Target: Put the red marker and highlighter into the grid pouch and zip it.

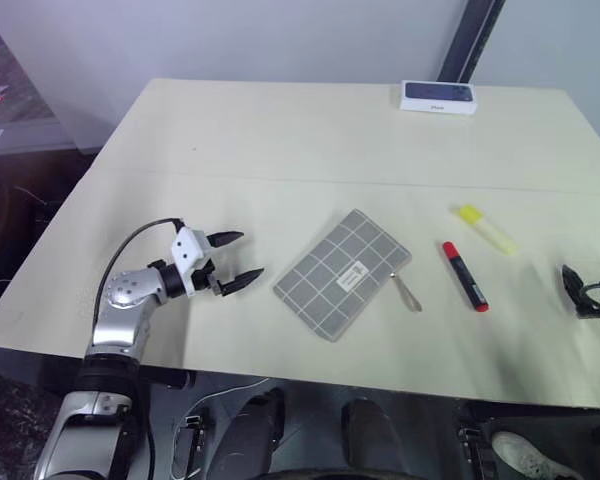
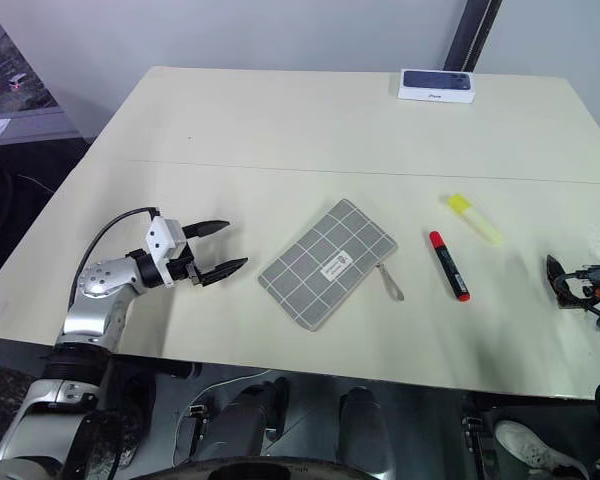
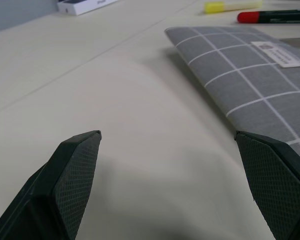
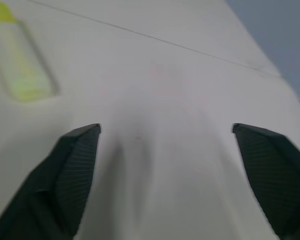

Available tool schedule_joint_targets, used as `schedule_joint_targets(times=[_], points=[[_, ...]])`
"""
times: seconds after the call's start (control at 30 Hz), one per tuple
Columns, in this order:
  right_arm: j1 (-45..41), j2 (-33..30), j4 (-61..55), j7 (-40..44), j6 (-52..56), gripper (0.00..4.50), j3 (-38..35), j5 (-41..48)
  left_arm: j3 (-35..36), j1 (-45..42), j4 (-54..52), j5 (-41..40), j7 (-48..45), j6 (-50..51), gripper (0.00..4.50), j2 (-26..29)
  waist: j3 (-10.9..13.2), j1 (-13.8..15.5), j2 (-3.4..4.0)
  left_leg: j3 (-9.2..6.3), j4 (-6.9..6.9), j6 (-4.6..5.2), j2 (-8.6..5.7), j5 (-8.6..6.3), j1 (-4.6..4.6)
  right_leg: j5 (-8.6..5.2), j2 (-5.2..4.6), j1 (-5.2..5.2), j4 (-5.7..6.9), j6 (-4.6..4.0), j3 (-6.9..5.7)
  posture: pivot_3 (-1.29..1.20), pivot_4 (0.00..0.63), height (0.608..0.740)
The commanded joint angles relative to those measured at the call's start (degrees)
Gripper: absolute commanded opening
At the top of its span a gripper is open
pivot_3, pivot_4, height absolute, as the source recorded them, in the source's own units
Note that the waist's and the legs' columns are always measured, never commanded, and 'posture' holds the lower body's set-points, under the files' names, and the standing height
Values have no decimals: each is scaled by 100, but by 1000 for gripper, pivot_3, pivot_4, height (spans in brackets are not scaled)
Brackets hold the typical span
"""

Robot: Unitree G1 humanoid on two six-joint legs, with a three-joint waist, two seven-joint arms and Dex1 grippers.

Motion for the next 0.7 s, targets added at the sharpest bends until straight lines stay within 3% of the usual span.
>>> schedule_joint_targets(times=[0.03, 0.13, 0.2, 0.3, 0.53, 0.7], points=[[119, 128, -1261, 158, 316, 2375, 229, 241, 44, 424, -772, -274, -354, -218, 4500, 219, -2, -42, 3, 0, -1, 0, 2, 0, 0, 0, 1, -1, 0, 0, 1, 0, 150, 740], [-74, 509, -2518, 8, 892, 663, 913, 395, -142, 818, -1274, -29, -376, -826, 4500, 224, -3, -48, 5, 1, -5, 0, 9, 0, 2, 1, 5, -5, 0, -4, 3, 0, 150, 740], [-236, 797, -3006, -139, 1073, 121, 1456, 196, -230, 772, -1295, 168, -346, -1212, 4500, 220, -3, -6, 5, -2, -3, -6, 14, 3, 4, 4, 7, -4, 1, -21, 4, 0, 150, 740], [-726, 1233, -3075, -292, 1024, 121, 2332, -362, -441, 645, -1057, 463, -466, -1951, 4500, 297, -4, 36, 2, -7, -2, -20, 13, 11, 4, 10, 7, 1, 0, -41, -2, 0, 150, 740], [-1933, 2049, -2172, -470, 850, 121, 3447, -1096, -900, 591, -797, 884, -236, -2636, 4500, 161, -5, 14, 0, -6, -9, -18, 7, 12, 6, 18, 7, -8, -18, -30, -2, 0, 150, 740], [-2006, 1824, -1374, -383, 692, 121, 3645, -1591, -1295, 405, -640, 1201, -19, -2787, 4500, -51, -5, 39, 0, -18, -17, -18, 7, 14, 6, 29, 12, -11, -5, -11, -10, 0, 150, 740]])
